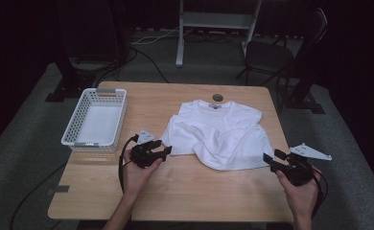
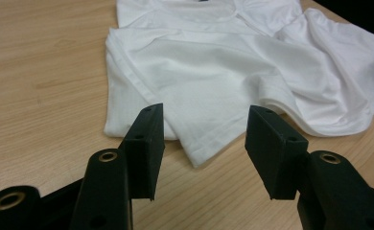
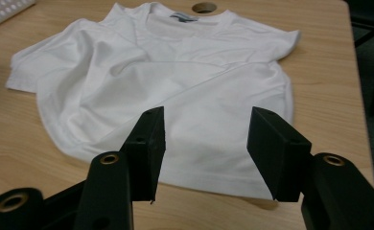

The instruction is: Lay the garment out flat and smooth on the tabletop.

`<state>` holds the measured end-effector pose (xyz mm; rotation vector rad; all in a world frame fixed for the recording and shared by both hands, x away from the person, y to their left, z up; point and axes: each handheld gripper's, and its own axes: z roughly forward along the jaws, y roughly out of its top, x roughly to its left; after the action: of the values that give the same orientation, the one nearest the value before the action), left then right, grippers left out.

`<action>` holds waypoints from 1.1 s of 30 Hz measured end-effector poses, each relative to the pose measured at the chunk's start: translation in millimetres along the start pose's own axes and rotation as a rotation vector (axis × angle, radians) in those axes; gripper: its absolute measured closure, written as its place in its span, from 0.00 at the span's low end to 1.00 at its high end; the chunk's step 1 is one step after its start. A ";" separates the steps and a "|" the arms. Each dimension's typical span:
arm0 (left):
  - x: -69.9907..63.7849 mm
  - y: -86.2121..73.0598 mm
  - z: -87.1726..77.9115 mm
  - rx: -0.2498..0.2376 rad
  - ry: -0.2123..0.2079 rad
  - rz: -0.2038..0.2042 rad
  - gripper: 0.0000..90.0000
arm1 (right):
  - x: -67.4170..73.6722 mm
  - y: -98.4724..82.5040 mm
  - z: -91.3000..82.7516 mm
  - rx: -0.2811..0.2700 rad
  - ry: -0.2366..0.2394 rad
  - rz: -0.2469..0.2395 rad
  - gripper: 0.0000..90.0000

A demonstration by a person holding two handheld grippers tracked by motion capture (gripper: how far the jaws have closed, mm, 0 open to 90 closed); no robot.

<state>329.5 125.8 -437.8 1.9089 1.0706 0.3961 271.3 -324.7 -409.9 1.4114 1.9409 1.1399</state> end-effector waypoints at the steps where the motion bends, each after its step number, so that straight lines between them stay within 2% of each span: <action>1: -0.7 -0.4 -0.1 0.004 0.000 0.001 0.55 | 1.9 -0.8 -0.5 -0.004 0.003 -0.001 0.52; 4: -1.8 -1.2 0.2 0.010 0.001 0.008 0.56 | 3.0 -0.4 -1.7 -0.007 0.005 -0.003 0.52; 9: -1.5 -4.3 5.2 0.045 0.047 0.049 0.56 | 3.9 -1.2 -4.6 -0.007 -0.009 -0.008 0.52; 10: -0.1 -5.2 6.5 0.052 0.050 0.046 0.56 | 4.5 -1.1 -4.7 -0.007 -0.012 -0.012 0.52; 13: 4.9 -8.1 9.7 0.061 0.050 0.024 0.56 | 6.7 -0.8 -3.6 -0.003 -0.032 -0.028 0.52; 17: 5.7 -10.0 13.7 0.076 0.048 0.023 0.56 | 6.2 -3.0 -0.1 0.015 -0.035 -0.025 0.52; 22: 3.1 -10.5 18.8 0.097 0.050 0.044 0.57 | 8.9 -3.9 0.1 0.031 -0.072 -0.049 0.52; 33: 0.0 -12.4 28.9 0.123 0.051 0.064 0.58 | 7.7 -5.5 -0.6 0.032 -0.077 -0.050 0.51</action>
<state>341.2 113.0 -464.1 2.0555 1.0907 0.4255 265.2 -318.4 -413.4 1.3949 1.9374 1.0217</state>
